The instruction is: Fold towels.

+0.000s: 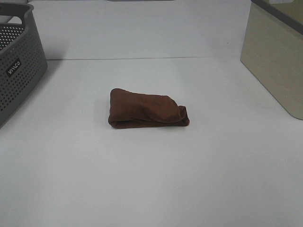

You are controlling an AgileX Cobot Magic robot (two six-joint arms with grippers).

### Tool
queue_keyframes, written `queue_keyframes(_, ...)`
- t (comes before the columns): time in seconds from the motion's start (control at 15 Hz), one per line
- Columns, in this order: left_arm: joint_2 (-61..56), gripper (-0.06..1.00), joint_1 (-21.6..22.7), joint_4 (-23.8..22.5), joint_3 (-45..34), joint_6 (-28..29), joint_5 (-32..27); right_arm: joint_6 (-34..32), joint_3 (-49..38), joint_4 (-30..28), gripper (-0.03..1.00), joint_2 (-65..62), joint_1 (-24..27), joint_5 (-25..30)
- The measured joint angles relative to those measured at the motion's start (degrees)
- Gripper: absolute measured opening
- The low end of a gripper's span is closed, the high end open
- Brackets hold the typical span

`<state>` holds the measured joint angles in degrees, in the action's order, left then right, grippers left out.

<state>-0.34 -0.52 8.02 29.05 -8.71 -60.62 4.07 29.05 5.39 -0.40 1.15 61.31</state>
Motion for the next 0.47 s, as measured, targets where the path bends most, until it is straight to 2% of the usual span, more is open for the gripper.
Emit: queue_keyframes(0.47, 0.0, 0.67, 0.0, 0.0, 0.0, 0.0, 0.0, 0.0, 0.0, 0.0, 0.85, 0.0, 0.0, 0.0)
